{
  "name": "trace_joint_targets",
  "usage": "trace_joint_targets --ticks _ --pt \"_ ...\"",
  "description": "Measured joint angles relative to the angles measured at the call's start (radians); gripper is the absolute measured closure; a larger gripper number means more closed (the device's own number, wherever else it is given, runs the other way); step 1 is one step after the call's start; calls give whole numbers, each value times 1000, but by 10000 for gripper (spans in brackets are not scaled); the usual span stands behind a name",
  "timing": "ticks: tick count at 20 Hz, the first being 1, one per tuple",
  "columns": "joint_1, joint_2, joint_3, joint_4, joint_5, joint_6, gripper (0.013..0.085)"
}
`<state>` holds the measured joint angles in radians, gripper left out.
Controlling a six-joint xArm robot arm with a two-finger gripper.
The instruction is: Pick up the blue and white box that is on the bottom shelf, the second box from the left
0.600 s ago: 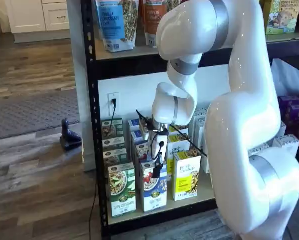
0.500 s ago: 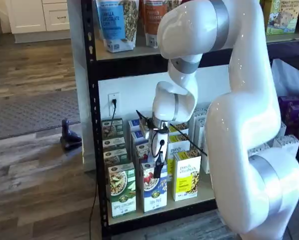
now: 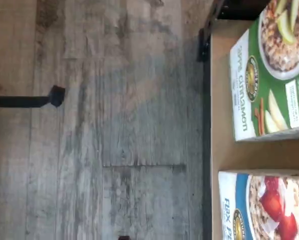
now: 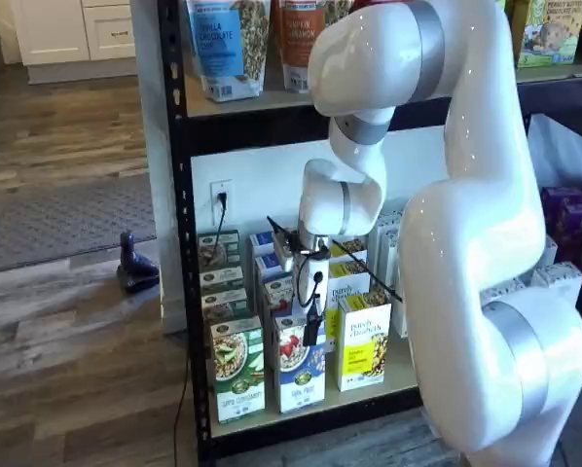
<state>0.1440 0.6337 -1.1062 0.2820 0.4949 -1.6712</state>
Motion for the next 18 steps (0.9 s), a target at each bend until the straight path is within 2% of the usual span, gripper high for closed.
trace_joint_targets --ticks 2,4,5,6,12,18 --pt "-2 10 -3 -9 -18 4 130" --pt "-3 19 -6 14 -38 -19 130" --pt "-4 31 -16 53 -46 -54 130" --pt "-6 41 -27 64 -46 -65 130" --pt "-7 82 -76 70 -50 -72 130" --pt "-7 144 -157 119 -48 -111 130"
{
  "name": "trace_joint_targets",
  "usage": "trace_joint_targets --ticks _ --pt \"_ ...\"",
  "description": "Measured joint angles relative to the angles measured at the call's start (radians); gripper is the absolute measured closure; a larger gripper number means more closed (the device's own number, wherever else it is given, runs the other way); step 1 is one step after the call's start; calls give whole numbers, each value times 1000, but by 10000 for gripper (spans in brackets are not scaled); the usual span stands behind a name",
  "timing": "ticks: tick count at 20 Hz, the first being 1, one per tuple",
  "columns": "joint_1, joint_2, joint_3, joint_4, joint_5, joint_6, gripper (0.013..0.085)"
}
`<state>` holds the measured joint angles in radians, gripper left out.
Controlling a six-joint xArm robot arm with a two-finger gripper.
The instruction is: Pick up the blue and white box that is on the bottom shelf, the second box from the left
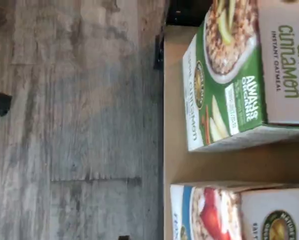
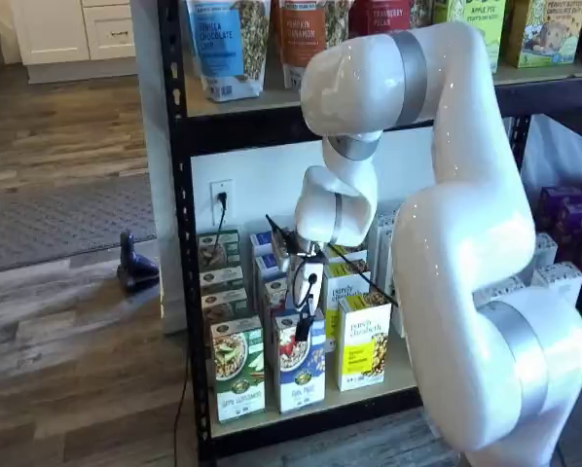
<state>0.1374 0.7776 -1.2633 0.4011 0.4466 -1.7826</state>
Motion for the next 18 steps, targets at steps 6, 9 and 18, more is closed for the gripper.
trace_joint_targets --ticks 6,9,18 --pt "-5 36 -48 7 -2 -8 130" --pt "-12 63 -89 5 12 -11 130" --pt "-17 94 -135 6 26 -13 130"
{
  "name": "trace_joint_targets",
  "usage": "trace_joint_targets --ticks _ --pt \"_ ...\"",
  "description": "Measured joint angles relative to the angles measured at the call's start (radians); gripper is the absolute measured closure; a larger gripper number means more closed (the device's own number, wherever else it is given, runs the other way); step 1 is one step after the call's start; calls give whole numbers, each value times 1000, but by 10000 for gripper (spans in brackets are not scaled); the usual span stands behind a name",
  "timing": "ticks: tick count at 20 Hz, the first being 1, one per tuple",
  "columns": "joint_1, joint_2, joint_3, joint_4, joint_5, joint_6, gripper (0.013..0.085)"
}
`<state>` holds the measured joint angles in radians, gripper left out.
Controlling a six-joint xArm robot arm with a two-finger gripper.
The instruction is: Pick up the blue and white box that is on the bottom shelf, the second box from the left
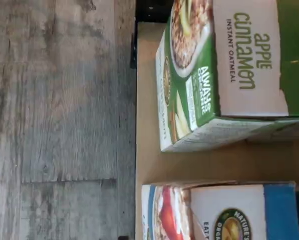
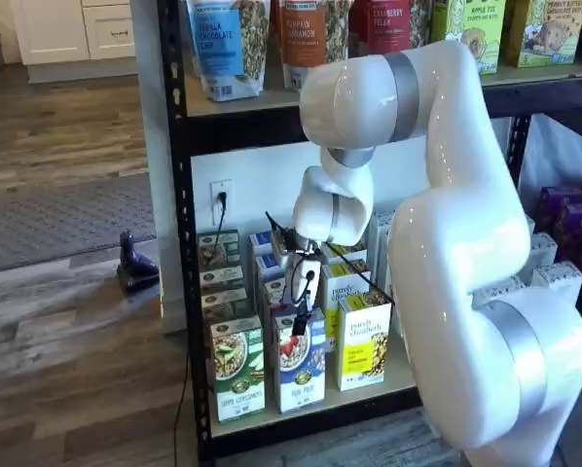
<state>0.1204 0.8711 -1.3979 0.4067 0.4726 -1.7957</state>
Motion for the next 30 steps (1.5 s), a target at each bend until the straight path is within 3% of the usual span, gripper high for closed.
trace_joint_targets --ticks 5,15,20,26,30 --pt "-2 17 -21 -18 -4 14 130" --pt "-10 60 -65 -129 -3 102 130" --pt "-6 88 -88 -129 -16 105 130" --pt "-6 115 -122 -221 17 186 130" --pt "-4 125 -133 -258 27 220 130"
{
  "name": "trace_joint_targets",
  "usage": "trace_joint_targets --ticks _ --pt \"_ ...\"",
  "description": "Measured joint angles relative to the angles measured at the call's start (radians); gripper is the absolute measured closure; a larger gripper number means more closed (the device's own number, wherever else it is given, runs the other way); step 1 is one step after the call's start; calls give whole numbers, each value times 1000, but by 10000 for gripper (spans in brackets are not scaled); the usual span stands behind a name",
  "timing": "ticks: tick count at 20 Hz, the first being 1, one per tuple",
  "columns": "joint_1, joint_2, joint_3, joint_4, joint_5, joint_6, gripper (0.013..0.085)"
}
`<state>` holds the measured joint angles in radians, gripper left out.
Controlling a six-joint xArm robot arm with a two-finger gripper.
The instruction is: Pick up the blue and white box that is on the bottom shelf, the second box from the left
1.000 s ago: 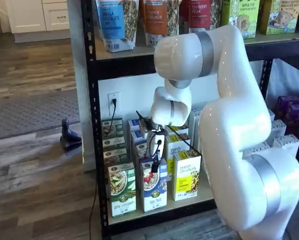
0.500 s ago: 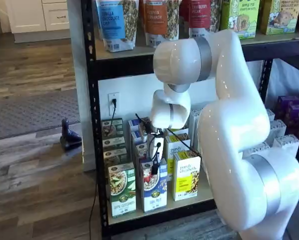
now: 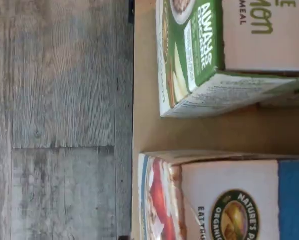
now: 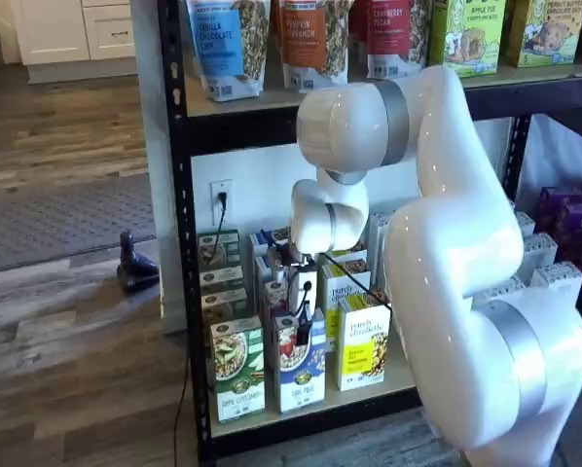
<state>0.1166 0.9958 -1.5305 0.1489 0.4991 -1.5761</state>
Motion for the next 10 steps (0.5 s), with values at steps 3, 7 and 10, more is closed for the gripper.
trace_joint_targets --ticks 3,7,10 --pt "3 9 -7 -64 2 58 130" --pt "5 18 -17 -108 12 98 130" --pt "7 26 -21 -119 11 110 130"
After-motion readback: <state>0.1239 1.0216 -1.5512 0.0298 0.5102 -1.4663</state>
